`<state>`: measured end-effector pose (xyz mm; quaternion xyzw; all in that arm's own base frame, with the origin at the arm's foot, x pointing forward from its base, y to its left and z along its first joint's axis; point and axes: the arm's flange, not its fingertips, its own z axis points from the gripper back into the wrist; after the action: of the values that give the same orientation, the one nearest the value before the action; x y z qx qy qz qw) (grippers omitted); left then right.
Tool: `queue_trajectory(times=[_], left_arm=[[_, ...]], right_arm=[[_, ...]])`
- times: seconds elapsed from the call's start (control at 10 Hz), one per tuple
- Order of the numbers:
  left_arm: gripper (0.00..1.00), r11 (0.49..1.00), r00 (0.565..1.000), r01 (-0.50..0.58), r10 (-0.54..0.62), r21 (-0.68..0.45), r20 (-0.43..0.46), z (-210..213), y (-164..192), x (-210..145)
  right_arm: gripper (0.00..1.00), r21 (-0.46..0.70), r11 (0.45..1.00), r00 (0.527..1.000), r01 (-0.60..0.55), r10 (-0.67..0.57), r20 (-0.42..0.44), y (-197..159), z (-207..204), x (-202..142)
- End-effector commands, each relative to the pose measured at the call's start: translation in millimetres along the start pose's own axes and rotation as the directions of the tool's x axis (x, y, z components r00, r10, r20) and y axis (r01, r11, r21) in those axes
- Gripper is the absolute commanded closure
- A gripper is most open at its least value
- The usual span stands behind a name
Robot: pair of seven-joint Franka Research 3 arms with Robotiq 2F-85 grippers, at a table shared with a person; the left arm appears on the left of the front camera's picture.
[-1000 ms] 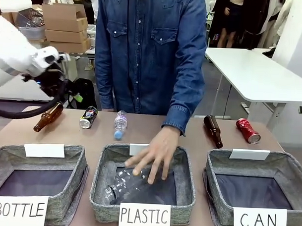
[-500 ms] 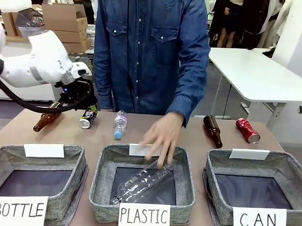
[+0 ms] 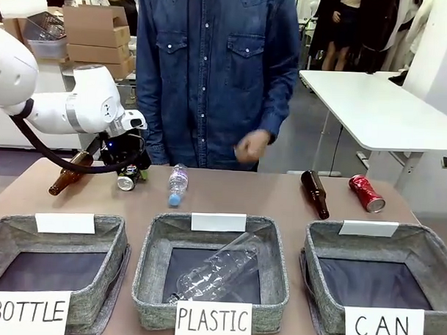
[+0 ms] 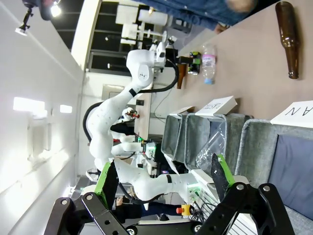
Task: Sort the can waste into the basket.
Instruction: Pick up the can waste from the table and place it in the right Fabric basket.
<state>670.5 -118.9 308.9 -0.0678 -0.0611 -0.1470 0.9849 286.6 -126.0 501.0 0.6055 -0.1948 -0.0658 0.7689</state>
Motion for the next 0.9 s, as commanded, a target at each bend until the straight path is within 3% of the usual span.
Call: queue_trajectory(times=[0.0, 0.1, 0.2, 0.4, 0.5, 0.6, 0.7, 0.8], left_arm=[[0.0, 1.0, 1.0, -0.017, 0.017, 0.025, -0.008, 9.2, -1.6, 3.9], [0.0, 0.999, 1.0, -0.027, 0.027, 0.026, -0.016, 9.9, -1.4, 3.2], [0.6, 0.998, 0.999, -0.027, 0.029, 0.054, -0.031, 9.8, -1.4, 2.4], [0.6, 0.998, 0.999, -0.026, 0.027, 0.05, -0.022, 10.5, -1.0, 0.6], [0.64, 0.998, 0.999, -0.028, 0.029, 0.051, -0.019, 11.9, 0.0, -0.1], [0.75, 0.998, 0.999, -0.029, 0.03, 0.056, -0.021, 13.0, 0.5, -1.8], [1.0, 0.998, 0.999, -0.028, 0.03, 0.061, -0.022, 13.9, 0.5, -3.2], [1.0, 0.999, 1.0, -0.029, 0.029, 0.046, -0.008, 16.9, 2.1, -5.5]], right_arm=[[0.0, 0.022, 0.999, 1.0, -0.029, 0.029, 0.012, 1.8, -0.6, 4.3], [0.0, 0.022, 0.999, 1.0, -0.029, 0.029, 0.012, 1.8, -0.6, 4.3], [0.0, 0.022, 0.999, 1.0, -0.029, 0.029, 0.012, 1.8, -0.6, 4.3], [0.0, 0.022, 0.999, 1.0, -0.029, 0.029, 0.012, 1.8, -0.6, 4.3], [0.0, 0.022, 0.999, 1.0, -0.029, 0.029, 0.012, 1.8, -0.6, 4.3], [0.0, 0.022, 0.999, 1.0, -0.029, 0.029, 0.012, 1.8, -0.6, 4.3], [0.0, 0.022, 0.999, 1.0, -0.029, 0.029, 0.012, 1.8, -0.6, 4.3], [0.0, 0.022, 0.999, 1.0, -0.029, 0.029, 0.012, 1.8, -0.6, 4.3]])
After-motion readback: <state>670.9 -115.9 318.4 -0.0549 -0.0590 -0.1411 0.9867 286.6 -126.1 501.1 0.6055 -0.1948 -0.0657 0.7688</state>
